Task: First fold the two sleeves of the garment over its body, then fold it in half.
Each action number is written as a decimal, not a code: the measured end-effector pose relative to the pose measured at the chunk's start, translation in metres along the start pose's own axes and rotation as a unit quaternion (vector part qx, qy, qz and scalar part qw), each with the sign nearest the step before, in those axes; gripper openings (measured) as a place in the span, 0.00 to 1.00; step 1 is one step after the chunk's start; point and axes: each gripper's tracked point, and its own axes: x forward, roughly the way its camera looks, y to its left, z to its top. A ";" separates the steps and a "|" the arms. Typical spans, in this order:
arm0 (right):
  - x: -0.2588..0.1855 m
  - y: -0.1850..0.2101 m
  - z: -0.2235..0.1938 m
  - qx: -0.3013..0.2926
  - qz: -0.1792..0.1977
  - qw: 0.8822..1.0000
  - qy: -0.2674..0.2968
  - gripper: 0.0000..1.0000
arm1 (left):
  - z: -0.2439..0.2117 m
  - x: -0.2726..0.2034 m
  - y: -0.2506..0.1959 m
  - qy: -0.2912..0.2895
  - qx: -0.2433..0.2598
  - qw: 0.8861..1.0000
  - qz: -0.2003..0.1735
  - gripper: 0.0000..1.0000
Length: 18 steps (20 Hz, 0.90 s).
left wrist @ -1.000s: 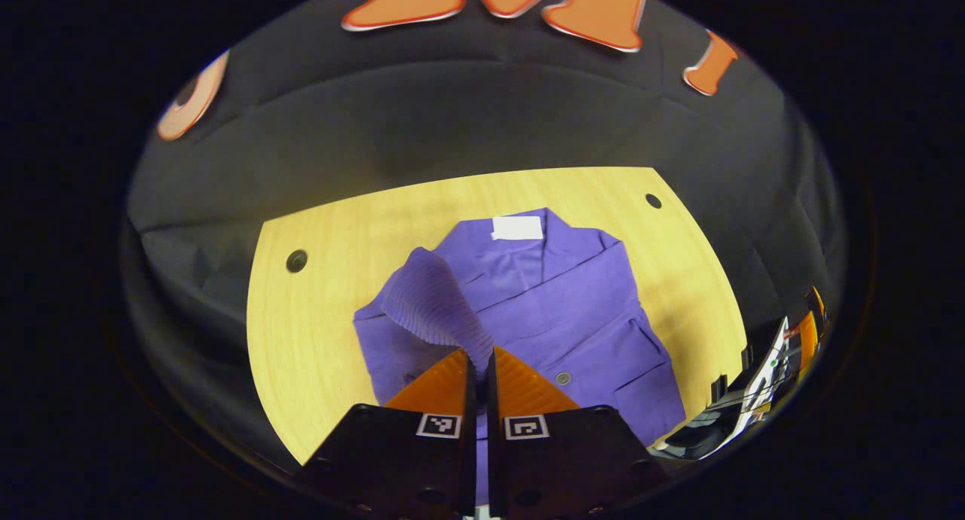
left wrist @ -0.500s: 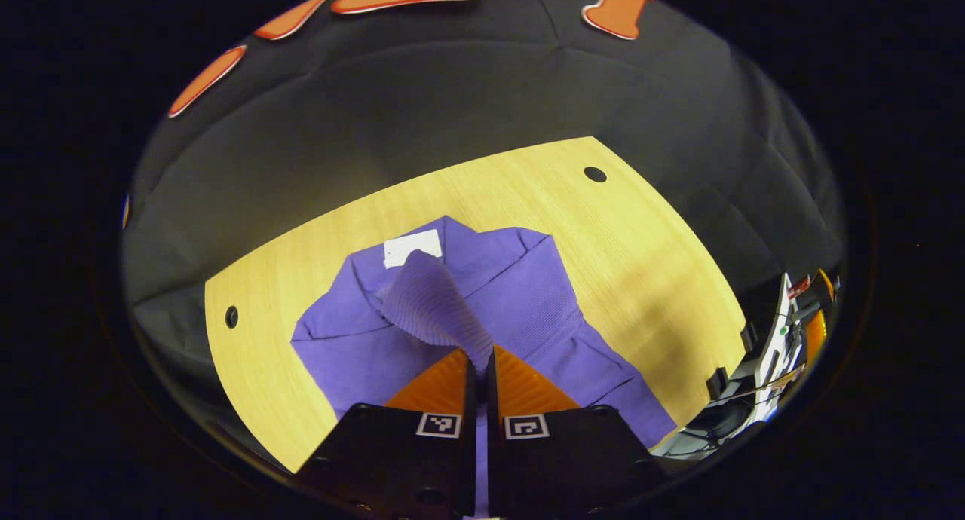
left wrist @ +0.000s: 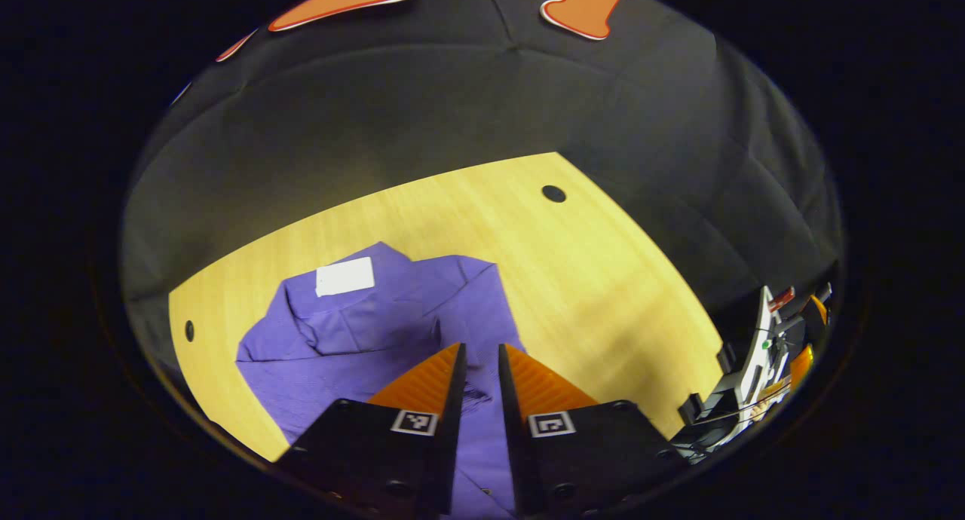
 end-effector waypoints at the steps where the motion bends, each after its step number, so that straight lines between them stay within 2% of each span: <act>1: 0.000 0.000 -0.001 -0.001 0.002 1.000 0.001 0.97 | 0.001 -0.002 -0.001 -0.004 0.000 1.000 -0.001 0.34; 3: 0.000 0.004 0.000 0.001 0.006 1.000 0.000 0.97 | 0.002 -0.019 0.000 -0.021 0.003 1.000 -0.004 0.48; 6: 0.005 0.021 -0.001 0.002 0.020 1.000 0.002 0.97 | 0.005 -0.043 0.012 -0.064 0.013 0.998 0.020 1.00; 11: 0.009 0.049 0.005 -0.011 0.038 0.999 -0.009 0.97 | 0.005 -0.112 0.035 -0.153 0.010 0.985 0.080 0.99; 14: 0.011 0.063 0.015 -0.019 0.043 0.998 -0.029 0.97 | -0.004 -0.147 0.062 -0.206 0.012 0.969 0.134 0.98; 18: 0.012 0.080 0.025 -0.029 0.049 0.997 -0.056 0.97 | -0.019 -0.193 0.069 -0.269 0.004 0.946 0.178 0.98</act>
